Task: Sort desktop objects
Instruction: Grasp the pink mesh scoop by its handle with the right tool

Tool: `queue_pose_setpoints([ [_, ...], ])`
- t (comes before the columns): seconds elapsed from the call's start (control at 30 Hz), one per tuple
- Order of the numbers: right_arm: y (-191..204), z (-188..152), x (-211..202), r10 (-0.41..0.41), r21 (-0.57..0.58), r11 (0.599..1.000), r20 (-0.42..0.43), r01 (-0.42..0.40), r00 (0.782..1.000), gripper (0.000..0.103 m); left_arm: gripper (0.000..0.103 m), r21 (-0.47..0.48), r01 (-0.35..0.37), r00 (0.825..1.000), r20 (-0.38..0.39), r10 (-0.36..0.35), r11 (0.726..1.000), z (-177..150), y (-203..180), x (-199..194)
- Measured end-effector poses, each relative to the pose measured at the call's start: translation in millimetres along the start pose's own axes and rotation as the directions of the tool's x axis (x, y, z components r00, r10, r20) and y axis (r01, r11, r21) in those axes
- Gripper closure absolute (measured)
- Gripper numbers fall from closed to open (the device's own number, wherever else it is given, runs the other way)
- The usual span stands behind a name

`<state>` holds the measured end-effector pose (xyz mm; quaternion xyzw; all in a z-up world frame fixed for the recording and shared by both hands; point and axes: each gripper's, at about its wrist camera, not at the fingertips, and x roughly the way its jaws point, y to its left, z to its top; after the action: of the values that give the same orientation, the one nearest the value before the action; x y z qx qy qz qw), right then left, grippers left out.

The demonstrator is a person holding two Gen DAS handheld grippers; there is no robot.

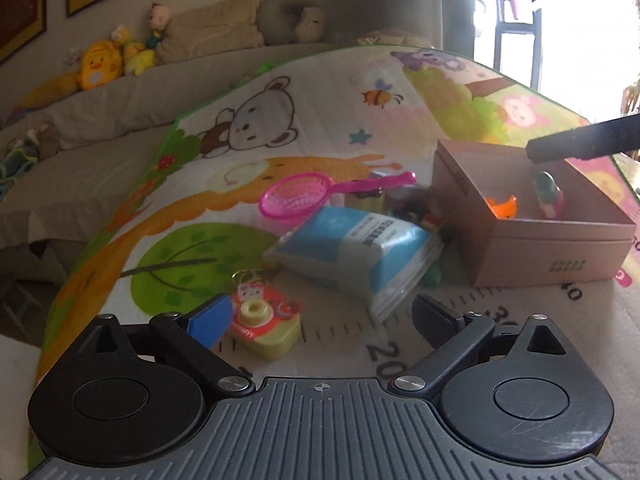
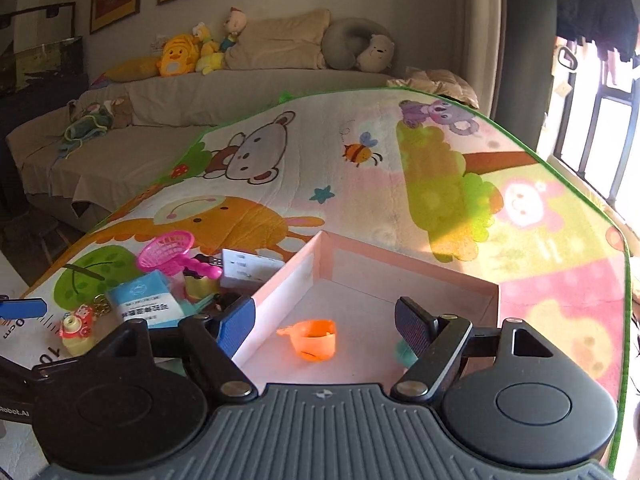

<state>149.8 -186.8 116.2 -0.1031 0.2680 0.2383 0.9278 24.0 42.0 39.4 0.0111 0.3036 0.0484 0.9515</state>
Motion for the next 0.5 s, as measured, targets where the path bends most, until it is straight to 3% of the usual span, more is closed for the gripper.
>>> queue_pose_setpoints([
  [0.2,73,27,13,0.148,-0.127,0.98,-0.035,-0.151,0.988,0.025,0.003,-0.053,-0.016,1.0,-0.014,0.015,0.998,-27,11,-4],
  [0.37,116,53,62,0.159,-0.169,0.97,-0.111,-0.177,0.981,0.026,0.003,-0.145,0.013,1.0,-0.019,-0.016,0.989,-35,26,-1],
  [0.5,143,63,110,0.181,-0.155,0.964,-0.202,-0.214,0.963,0.024,0.003,-0.174,0.035,0.999,0.005,-0.035,0.984,-38,30,-3],
])
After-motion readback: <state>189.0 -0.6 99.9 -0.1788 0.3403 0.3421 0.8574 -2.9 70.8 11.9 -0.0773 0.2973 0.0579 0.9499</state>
